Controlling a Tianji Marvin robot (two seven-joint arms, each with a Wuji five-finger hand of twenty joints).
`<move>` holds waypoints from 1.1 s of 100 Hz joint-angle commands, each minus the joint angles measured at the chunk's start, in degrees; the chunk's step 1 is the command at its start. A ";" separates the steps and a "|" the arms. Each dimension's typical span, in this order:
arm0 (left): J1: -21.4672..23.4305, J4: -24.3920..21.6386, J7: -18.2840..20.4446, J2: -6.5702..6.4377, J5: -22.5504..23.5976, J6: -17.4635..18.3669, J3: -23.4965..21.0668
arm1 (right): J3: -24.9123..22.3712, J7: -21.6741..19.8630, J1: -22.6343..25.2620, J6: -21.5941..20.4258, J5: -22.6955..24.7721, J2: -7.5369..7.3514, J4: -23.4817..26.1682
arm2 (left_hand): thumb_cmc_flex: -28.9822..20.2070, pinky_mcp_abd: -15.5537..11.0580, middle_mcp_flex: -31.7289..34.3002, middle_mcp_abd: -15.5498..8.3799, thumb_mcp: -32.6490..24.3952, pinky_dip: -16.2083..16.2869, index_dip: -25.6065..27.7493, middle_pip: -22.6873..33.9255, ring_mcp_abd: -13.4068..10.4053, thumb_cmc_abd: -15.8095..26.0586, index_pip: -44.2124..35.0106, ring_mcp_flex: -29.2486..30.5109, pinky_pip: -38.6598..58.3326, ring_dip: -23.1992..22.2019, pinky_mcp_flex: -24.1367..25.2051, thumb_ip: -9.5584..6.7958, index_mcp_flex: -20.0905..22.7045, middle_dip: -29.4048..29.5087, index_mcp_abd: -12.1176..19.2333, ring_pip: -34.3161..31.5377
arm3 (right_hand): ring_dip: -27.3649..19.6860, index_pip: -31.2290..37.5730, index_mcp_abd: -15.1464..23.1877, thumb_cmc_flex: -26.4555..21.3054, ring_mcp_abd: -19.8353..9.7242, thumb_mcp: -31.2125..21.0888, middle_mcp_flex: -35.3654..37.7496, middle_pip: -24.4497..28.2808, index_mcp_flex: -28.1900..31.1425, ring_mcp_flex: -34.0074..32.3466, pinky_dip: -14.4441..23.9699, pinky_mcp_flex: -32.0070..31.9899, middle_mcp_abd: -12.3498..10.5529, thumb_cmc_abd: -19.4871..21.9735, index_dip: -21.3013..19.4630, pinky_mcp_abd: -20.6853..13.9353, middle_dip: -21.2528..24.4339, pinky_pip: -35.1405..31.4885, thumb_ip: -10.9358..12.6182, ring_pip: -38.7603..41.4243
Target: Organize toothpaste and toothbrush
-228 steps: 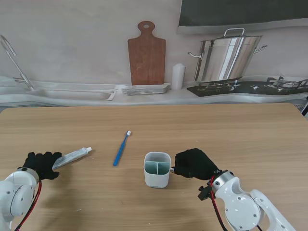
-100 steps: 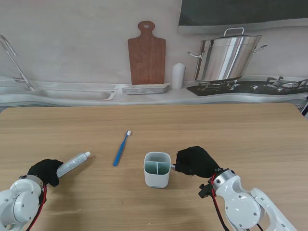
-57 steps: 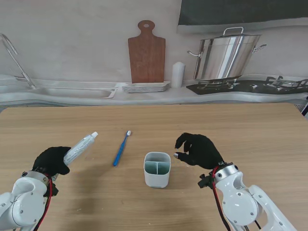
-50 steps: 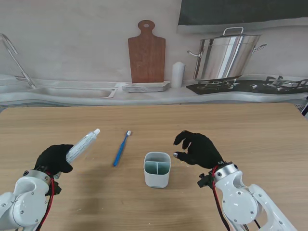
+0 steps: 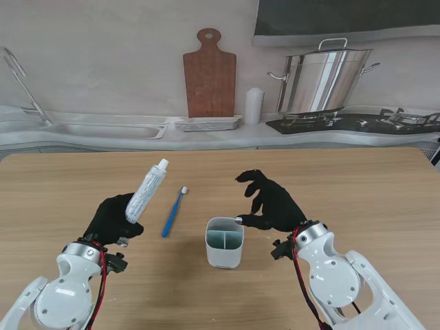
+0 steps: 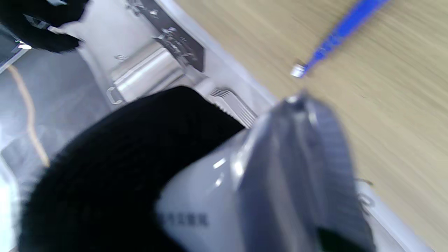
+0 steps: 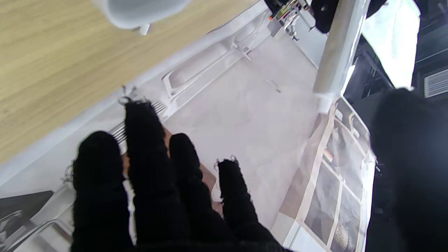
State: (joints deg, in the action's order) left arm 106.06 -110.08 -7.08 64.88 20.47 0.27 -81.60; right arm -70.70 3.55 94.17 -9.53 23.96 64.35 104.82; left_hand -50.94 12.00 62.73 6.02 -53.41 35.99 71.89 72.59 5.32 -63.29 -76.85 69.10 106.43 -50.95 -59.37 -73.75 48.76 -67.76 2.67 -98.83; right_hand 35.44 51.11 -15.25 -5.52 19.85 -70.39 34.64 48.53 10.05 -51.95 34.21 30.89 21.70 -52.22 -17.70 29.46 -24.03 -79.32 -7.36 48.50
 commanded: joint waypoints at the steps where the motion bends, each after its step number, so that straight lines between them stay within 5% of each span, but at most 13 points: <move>1: -0.54 -1.28 1.03 0.99 -0.11 1.90 1.14 | 0.72 -2.01 -0.66 0.02 -1.33 0.25 0.99 | -10.04 -2.35 5.63 3.47 -5.13 0.12 1.91 3.62 -8.93 0.29 -3.79 3.52 13.54 2.75 -2.24 -3.45 4.66 1.66 2.81 -5.29 | -0.54 0.44 0.11 3.03 -1.96 -1.50 -1.81 1.23 -2.73 0.98 0.86 -0.70 -0.15 -2.46 0.66 -1.35 0.05 0.49 -2.81 0.49; 43: -1.48 -0.23 5.65 -0.13 -6.04 15.48 6.45 | 4.63 -5.95 -4.26 -1.03 -7.52 0.02 -1.13 | -9.13 -1.42 5.70 2.58 -5.60 0.47 1.78 3.12 -8.72 -0.40 -3.84 3.50 13.52 2.48 -2.25 -2.13 4.37 1.58 3.77 -5.10 | -0.19 -1.94 4.56 6.36 -3.25 -3.53 -4.89 1.97 -5.35 3.21 1.35 -2.93 -2.64 -5.69 3.13 -2.27 -0.12 1.58 -4.72 0.70; 67: -3.58 1.94 9.60 -1.15 -6.71 18.71 9.16 | 5.16 -8.67 -4.21 -4.66 -9.56 -0.62 -1.46 | -8.56 -1.22 6.00 2.14 -6.33 0.50 1.75 2.86 -8.62 -1.18 -4.02 3.50 12.77 2.22 -2.24 -1.51 4.38 1.72 4.20 -4.81 | 0.95 -19.33 18.13 5.88 -5.04 -3.35 -6.00 3.34 -5.50 2.67 2.96 -1.45 -6.48 -6.47 11.18 -4.58 -0.57 1.03 -4.81 1.85; 73: -4.16 2.56 10.06 -1.26 -7.11 19.25 9.95 | 5.19 -8.73 -4.09 -5.30 -8.90 -0.73 -1.38 | -8.51 -1.19 6.04 2.04 -6.26 0.44 1.71 2.86 -8.62 -1.29 -4.04 3.50 12.82 2.22 -2.23 -1.55 4.49 1.78 4.19 -4.82 | 1.15 -25.26 18.81 5.83 -5.86 -3.37 -6.32 4.13 -5.76 2.20 2.89 -0.71 -7.21 -6.59 9.42 -5.38 -0.87 0.83 -4.83 2.27; 74: -4.25 2.66 10.12 -1.27 -7.15 19.32 10.07 | 5.21 -8.65 -4.07 -5.38 -8.80 -0.72 -1.37 | -8.46 -1.18 6.03 2.03 -6.22 0.44 1.70 2.85 -8.61 -1.33 -4.04 3.50 12.83 2.22 -2.23 -1.56 4.49 1.80 4.19 -4.82 | 1.14 -28.19 18.84 5.75 -5.88 -3.55 -6.28 4.36 -5.44 2.09 2.66 -0.55 -7.23 -6.91 4.14 -5.55 -0.91 0.70 -4.85 2.47; 76: -4.43 2.86 10.21 -1.29 -7.18 19.45 10.31 | 5.27 -8.46 -4.01 -5.51 -8.67 -0.69 -1.36 | -8.40 -1.14 6.02 2.01 -6.18 0.44 1.69 2.84 -8.61 -1.33 -4.03 3.50 12.86 2.22 -2.24 -1.55 4.45 1.82 4.19 -4.82 | 1.15 -30.40 18.88 5.60 -5.97 -3.75 -6.05 4.62 -5.23 1.85 2.52 -0.30 -7.24 -7.24 0.08 -5.59 -0.98 0.54 -4.87 2.70; 85: -5.23 3.75 10.76 -1.43 -7.23 19.87 11.19 | 5.43 -8.26 -3.53 -6.27 -9.66 -0.62 -1.09 | -8.24 -0.89 6.01 1.76 -6.10 0.55 1.68 2.86 -8.61 -1.35 -4.05 3.50 12.90 2.21 -2.27 -1.52 4.26 1.85 4.41 -4.81 | 1.65 -28.44 19.31 4.57 -6.54 -4.19 -4.92 6.01 -5.49 0.94 2.59 0.60 -7.53 -8.14 -6.26 -5.96 -1.55 -0.25 -4.98 4.21; 103: -6.02 4.83 10.75 -1.43 -7.10 20.06 12.08 | 5.45 -8.07 -1.76 -9.22 -11.20 -0.66 -0.47 | -7.98 -0.52 5.91 1.67 -5.94 1.01 1.65 2.82 -8.59 -1.57 -4.07 3.49 12.80 2.14 -2.34 -1.10 4.10 1.90 4.67 -4.78 | 2.19 -24.14 20.09 0.11 -9.93 -5.74 -0.80 9.50 -5.05 -4.11 1.55 5.66 -9.83 -11.13 -8.76 -8.76 -3.32 -2.85 -4.61 8.26; 108: -6.27 5.14 10.69 -1.43 -6.90 20.18 12.33 | 5.50 -8.11 -1.26 -9.79 -12.11 -0.67 -0.23 | -7.86 -0.38 5.92 1.48 -6.00 1.18 1.67 2.81 -8.59 -1.62 -4.12 3.49 12.72 2.13 -2.35 -1.01 4.05 1.93 4.78 -4.77 | 2.10 -21.27 19.96 -0.30 -10.37 -5.93 0.64 9.91 -4.81 -5.60 0.77 6.93 -9.98 -10.90 -8.20 -8.96 -3.74 -3.52 -4.55 9.07; 110: -6.39 5.26 10.65 -1.43 -6.73 20.24 12.42 | 5.52 -8.24 -1.09 -10.01 -12.60 -0.69 -0.14 | -7.82 -0.35 5.88 1.37 -6.04 1.24 1.68 2.78 -8.59 -1.62 -4.14 3.49 12.68 2.12 -2.35 -0.98 4.04 1.96 4.84 -4.77 | 2.10 -17.82 19.94 -0.72 -10.70 -5.52 1.51 10.26 -4.96 -6.44 -0.14 7.60 -10.06 -10.31 -4.45 -9.31 -4.43 -4.49 -4.30 9.96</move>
State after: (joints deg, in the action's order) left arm 99.81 -104.27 2.92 63.18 13.44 20.10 -69.41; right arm -65.58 -3.92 91.67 -19.39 12.14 63.45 103.94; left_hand -50.94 12.85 62.77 6.02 -54.10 36.68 71.91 72.59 5.32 -64.22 -76.85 69.13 106.48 -50.92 -59.49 -73.44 48.86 -67.75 2.67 -98.84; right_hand 36.77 28.90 3.46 -5.08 11.41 -75.59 34.63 57.26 6.41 -56.56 35.46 37.12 13.81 -61.19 -25.93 21.47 -27.12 -81.51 -8.83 56.78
